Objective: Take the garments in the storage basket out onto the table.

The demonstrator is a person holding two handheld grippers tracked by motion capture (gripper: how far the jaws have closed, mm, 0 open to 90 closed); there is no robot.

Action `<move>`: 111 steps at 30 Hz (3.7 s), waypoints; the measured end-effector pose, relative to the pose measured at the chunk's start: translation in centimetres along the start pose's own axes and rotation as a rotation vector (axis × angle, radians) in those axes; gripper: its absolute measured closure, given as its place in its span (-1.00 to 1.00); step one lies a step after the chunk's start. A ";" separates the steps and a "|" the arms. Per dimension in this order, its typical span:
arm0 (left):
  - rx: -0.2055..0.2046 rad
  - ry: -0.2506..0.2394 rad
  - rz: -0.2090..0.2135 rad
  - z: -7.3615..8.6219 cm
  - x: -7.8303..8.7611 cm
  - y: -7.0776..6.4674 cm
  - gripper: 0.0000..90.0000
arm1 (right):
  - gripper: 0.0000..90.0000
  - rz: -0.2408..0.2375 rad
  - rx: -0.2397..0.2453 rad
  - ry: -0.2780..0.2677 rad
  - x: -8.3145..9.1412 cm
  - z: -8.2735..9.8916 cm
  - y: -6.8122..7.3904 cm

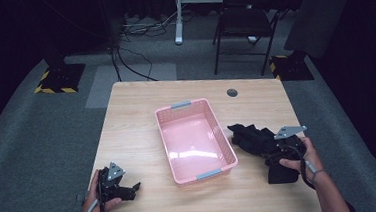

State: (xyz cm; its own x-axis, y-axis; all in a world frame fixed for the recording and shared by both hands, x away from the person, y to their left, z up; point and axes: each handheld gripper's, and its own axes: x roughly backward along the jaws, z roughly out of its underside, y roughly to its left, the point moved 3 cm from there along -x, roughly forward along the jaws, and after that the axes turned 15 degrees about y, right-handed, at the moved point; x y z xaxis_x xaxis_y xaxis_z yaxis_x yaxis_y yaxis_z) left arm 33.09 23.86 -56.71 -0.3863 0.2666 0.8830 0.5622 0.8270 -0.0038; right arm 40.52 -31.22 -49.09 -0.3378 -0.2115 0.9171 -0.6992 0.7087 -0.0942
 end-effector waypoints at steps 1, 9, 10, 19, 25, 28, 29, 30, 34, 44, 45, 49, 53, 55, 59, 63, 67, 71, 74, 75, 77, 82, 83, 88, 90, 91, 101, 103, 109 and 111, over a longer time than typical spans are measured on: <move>0.000 0.000 0.000 0.0 0.0 0.0 -1.00 | -0.47 -0.002 -0.002 0.001 -0.1 0.0 0.0; 0.000 0.000 0.000 0.0 0.0 0.0 -1.00 | -0.47 -0.005 -0.015 0.018 -1.1 0.4 -0.3; 0.000 0.000 0.000 0.0 0.0 0.0 -1.00 | -0.47 -0.009 -0.018 0.019 -1.2 0.5 -0.3; 0.000 -0.001 0.000 0.0 0.0 0.0 -1.00 | -0.48 -0.018 -0.020 0.030 -2.0 0.7 -0.3; 0.000 -0.001 0.000 0.0 0.0 0.0 -1.00 | -0.50 -0.019 -0.020 0.031 -2.3 0.8 -0.3; 0.000 0.000 -0.001 0.0 0.0 0.0 -1.00 | -0.51 -0.019 -0.018 0.034 -2.4 0.9 -0.2; 0.000 0.000 -0.001 0.0 0.0 0.0 -1.00 | -0.52 -0.019 -0.017 0.035 -2.5 0.9 -0.2; 0.000 0.000 0.000 0.0 0.0 0.0 -1.00 | -0.52 -0.018 -0.015 0.039 -2.6 0.9 -0.1; 0.000 0.000 -0.001 0.0 0.0 0.0 -1.00 | -0.54 -0.017 -0.016 0.039 -2.7 1.0 -0.1; 0.000 0.000 -0.001 0.0 0.0 0.0 -1.00 | -0.61 -0.010 -0.014 0.033 -3.0 1.1 0.0; 0.000 -0.001 0.000 0.0 0.0 0.0 -1.00 | -0.62 -0.010 -0.014 0.034 -3.0 1.1 0.0; 0.000 0.000 -0.001 0.0 0.0 0.0 -1.00 | -0.64 -0.002 -0.010 0.038 -3.1 1.1 0.1; 0.000 0.000 -0.001 0.0 0.0 0.0 -1.00 | -0.66 0.007 -0.007 0.040 -3.1 1.1 0.2; 0.000 0.001 0.000 0.0 0.0 0.0 -1.00 | -0.68 0.013 -0.003 0.042 -3.1 1.1 0.2; 0.000 0.000 -0.001 0.0 0.0 0.0 -1.00 | -0.71 0.022 -0.004 0.044 -3.2 1.0 0.3; 0.000 0.000 -0.001 0.0 0.0 0.0 -1.00 | -0.78 0.029 -0.004 0.042 -3.1 1.0 0.3; 0.001 -0.001 -0.001 0.0 0.0 0.0 -1.00 | -0.89 0.037 -0.009 0.022 -2.9 1.0 0.4; 0.000 -0.001 -0.001 0.0 0.0 0.0 -1.00 | -0.94 0.037 -0.005 0.002 -2.7 0.8 0.5; 0.000 -0.001 -0.001 0.0 0.0 0.0 -1.00 | -0.94 0.050 -0.006 -0.004 -2.5 0.7 0.6; 0.000 0.000 -0.001 0.0 0.0 0.0 -1.00 | -0.93 0.059 0.001 -0.005 -2.5 0.7 0.7; 0.000 -0.001 0.000 0.0 0.0 0.0 -1.00 | -0.93 0.065 0.005 -0.012 -2.3 0.6 0.7; 0.001 -0.001 -0.001 0.0 0.0 0.0 -1.00 | -0.93 0.080 0.020 -0.025 -1.8 0.3 1.0; 0.000 -0.001 0.000 0.0 0.0 0.0 -1.00 | -0.93 0.083 0.023 -0.026 -1.7 0.3 1.0; 0.000 0.000 -0.001 0.0 0.0 0.0 -1.00 | -0.93 0.104 0.035 -0.021 -1.4 0.2 1.1; 0.000 -0.001 0.000 0.0 0.0 0.0 -1.00 | -0.93 0.117 0.038 -0.022 -1.2 0.2 1.0; 0.001 -0.001 -0.001 0.0 0.0 0.0 -1.00 | -0.93 0.122 0.039 -0.023 -1.1 0.2 1.0; 0.000 -0.001 0.000 0.0 0.0 0.0 -1.00 | -0.90 0.156 0.059 -0.045 0.1 0.1 1.2; 0.000 -0.001 0.000 0.0 0.0 0.0 -1.00 | -0.90 0.159 0.067 -0.047 0.4 0.2 1.3; 0.000 -0.001 -0.001 0.0 0.0 0.0 -1.00 | -0.90 0.160 0.079 -0.056 1.0 0.5 1.4; 0.001 -0.001 -0.001 0.0 0.0 0.0 -1.00 | -0.91 0.163 0.079 -0.055 1.1 0.7 1.4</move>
State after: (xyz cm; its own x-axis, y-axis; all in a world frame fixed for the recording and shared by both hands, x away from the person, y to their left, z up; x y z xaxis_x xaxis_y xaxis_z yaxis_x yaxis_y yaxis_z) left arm 33.09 23.85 -56.72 -0.3874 0.2664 0.8826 0.5614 0.8275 -0.0033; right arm 38.76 -30.91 -48.50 -0.4831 -0.1360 0.8649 -0.6790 0.6819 -0.2720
